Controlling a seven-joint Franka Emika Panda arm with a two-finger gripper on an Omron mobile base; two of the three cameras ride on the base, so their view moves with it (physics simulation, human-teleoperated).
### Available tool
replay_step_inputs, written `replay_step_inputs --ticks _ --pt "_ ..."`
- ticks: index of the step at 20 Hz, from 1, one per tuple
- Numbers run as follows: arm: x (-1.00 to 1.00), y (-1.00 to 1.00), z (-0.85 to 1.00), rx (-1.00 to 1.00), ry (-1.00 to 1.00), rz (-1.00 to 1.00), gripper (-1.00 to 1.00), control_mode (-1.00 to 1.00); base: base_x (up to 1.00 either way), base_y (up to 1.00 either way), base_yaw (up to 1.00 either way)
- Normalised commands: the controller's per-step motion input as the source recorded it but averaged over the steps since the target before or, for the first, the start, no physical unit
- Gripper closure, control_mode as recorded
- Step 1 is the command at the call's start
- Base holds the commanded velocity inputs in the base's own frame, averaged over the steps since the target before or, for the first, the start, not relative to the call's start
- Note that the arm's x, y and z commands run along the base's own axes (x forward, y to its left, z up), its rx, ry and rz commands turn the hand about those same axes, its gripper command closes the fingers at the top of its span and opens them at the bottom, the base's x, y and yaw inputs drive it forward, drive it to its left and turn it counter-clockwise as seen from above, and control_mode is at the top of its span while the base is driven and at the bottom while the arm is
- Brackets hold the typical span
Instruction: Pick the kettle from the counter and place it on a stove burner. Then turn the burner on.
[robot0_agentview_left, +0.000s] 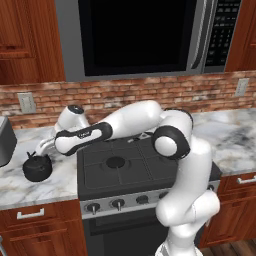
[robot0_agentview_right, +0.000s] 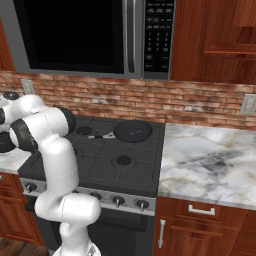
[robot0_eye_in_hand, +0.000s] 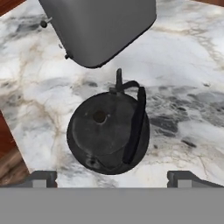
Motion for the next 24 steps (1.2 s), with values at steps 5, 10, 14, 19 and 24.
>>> replay_step_inputs --ticks 5,10,14,19,24 --pt "0.08 0.05 -0.02 0.04 0.00 -0.03 -1.00 -1.00 0.00 0.00 0.00" --pt "0.00 0.00 0.00 0.00 0.01 0.00 -1.00 -1.00 0.00 0.00 0.00" --pt "0.00 0.00 -0.01 0.00 0.04 0.00 -1.00 -1.00 0.00 0.00 0.00" --pt "0.00 0.00 -0.05 0.00 0.05 0.00 -1.00 -1.00 0.00 0.00 0.00" --pt "0.03 0.00 -0.12 0.00 0.05 0.00 -1.00 -1.00 0.00 0.00 0.00"
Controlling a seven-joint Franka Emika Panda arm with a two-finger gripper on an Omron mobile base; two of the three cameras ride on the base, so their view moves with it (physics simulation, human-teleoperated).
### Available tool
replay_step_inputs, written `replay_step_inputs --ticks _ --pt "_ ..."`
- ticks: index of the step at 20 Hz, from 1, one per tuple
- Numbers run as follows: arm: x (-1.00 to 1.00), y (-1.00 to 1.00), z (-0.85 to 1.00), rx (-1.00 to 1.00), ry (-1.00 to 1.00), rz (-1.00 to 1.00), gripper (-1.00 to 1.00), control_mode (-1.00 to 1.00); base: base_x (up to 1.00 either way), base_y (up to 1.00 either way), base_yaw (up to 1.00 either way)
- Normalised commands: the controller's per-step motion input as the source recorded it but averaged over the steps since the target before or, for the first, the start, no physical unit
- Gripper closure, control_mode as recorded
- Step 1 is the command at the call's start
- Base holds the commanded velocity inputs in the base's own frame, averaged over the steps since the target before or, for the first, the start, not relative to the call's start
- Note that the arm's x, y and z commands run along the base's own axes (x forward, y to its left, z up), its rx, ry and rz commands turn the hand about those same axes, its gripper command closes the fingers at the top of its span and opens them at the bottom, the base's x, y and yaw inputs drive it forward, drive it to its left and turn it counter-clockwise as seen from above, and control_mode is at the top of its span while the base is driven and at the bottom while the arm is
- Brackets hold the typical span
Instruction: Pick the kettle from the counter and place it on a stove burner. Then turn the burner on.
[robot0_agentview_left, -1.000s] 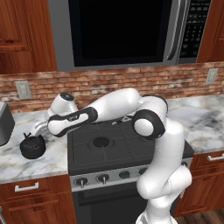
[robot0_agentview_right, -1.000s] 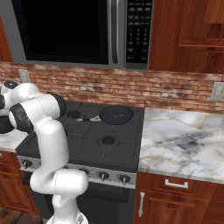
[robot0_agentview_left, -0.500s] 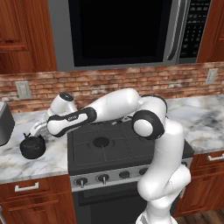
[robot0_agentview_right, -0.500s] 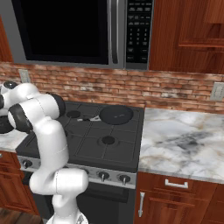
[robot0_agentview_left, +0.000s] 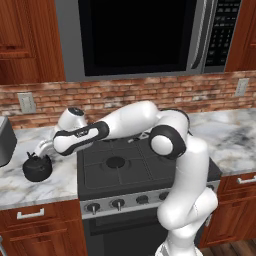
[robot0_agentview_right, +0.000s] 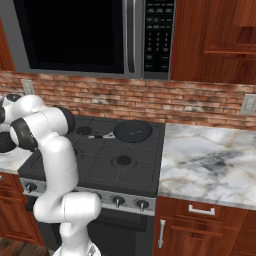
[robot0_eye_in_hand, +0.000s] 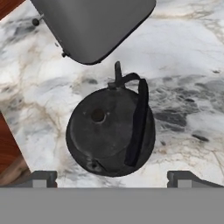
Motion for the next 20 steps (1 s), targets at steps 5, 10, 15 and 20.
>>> replay_step_inputs --ticks 5,10,15,20 --pt "0.08 0.00 -0.15 0.00 0.04 0.00 -1.00 -1.00 0.00 0.00 0.00" --pt "0.14 0.00 -0.10 0.00 0.01 0.00 -1.00 -1.00 0.00 0.00 0.00" --pt "0.18 0.00 -0.08 0.00 0.00 0.00 -1.00 -1.00 0.00 0.00 0.00" --pt "0.17 0.08 -0.10 0.00 0.00 0.00 -1.00 -1.00 0.00 0.00 0.00"
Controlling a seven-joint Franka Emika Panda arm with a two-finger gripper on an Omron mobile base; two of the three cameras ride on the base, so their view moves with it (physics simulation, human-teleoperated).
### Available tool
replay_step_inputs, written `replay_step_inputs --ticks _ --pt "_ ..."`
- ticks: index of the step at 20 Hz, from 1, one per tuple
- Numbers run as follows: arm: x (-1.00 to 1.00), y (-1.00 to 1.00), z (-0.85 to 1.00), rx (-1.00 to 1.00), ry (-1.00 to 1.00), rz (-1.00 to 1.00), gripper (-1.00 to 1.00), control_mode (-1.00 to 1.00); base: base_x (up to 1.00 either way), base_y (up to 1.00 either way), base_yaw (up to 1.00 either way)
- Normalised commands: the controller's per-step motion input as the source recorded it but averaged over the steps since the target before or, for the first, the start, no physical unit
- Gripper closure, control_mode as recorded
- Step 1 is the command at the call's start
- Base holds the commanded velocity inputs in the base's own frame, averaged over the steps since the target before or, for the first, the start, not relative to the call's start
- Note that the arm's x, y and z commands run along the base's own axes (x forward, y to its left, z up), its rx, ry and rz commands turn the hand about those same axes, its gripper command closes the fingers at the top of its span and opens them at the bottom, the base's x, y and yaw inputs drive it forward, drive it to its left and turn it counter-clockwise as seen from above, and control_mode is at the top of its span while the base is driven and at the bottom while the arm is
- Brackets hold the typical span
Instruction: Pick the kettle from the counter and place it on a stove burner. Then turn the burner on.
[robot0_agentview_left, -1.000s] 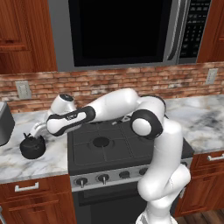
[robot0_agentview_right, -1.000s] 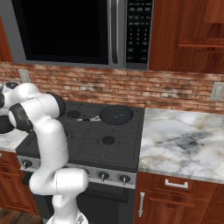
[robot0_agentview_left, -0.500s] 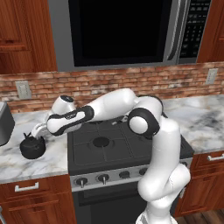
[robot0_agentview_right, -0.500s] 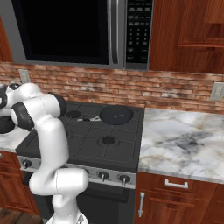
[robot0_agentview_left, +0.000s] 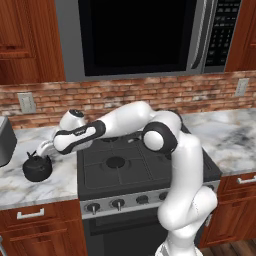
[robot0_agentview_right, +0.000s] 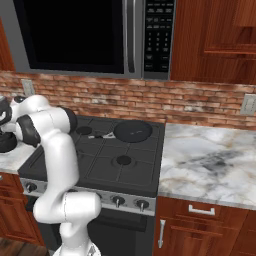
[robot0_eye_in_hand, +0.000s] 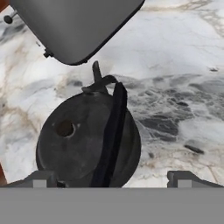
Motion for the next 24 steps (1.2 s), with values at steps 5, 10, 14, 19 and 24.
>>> replay_step_inputs --ticks 5,10,14,19,24 --pt "0.15 0.15 -0.12 0.03 0.01 0.00 -1.00 -1.00 0.00 0.00 0.00" --pt "0.10 0.28 -0.12 0.05 0.01 0.00 -1.00 -1.00 0.00 0.00 0.00" --pt "0.06 0.25 -0.09 0.02 0.01 0.00 -1.00 -1.00 0.00 0.00 0.00" --pt "0.01 0.18 -0.10 0.00 0.01 0.00 -1.00 -1.00 0.00 0.00 0.00" --pt "0.03 0.05 -0.02 0.00 0.03 0.00 1.00 -1.00 0.00 0.00 0.00"
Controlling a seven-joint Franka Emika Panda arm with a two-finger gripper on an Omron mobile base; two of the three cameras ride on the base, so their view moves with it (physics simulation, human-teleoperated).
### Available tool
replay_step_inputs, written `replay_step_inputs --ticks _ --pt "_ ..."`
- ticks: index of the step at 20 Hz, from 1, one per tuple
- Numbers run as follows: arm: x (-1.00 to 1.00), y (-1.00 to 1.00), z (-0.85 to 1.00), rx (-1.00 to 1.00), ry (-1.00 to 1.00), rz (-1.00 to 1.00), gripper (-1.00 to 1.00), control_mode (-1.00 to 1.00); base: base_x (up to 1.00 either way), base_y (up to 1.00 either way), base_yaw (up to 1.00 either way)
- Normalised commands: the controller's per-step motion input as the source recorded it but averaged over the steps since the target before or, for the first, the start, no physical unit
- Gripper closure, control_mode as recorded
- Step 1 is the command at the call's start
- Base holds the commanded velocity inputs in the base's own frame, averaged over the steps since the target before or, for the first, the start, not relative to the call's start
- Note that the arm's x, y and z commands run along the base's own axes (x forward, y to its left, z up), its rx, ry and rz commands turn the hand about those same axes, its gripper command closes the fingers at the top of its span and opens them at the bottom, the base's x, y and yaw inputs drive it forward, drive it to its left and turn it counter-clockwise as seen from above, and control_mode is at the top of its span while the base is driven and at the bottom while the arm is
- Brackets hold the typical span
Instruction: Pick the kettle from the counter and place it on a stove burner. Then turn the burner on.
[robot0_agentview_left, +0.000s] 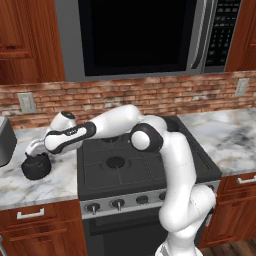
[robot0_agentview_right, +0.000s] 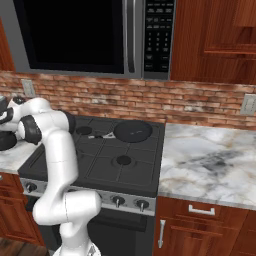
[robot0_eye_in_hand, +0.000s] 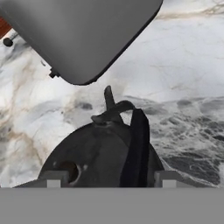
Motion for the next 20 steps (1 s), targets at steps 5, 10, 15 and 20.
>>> replay_step_inputs --ticks 5,10,15,20 --pt "0.00 0.00 0.00 0.00 0.00 0.00 1.00 -1.00 0.00 0.00 0.00" --pt "0.00 0.00 0.01 0.00 0.00 0.00 1.00 -1.00 0.00 0.00 0.00" --pt "-0.05 0.00 0.25 0.00 -0.06 0.00 1.00 -1.00 0.00 0.00 0.00" --pt "-0.38 0.00 0.46 0.01 -0.16 0.00 1.00 -1.00 0.00 0.00 0.00"
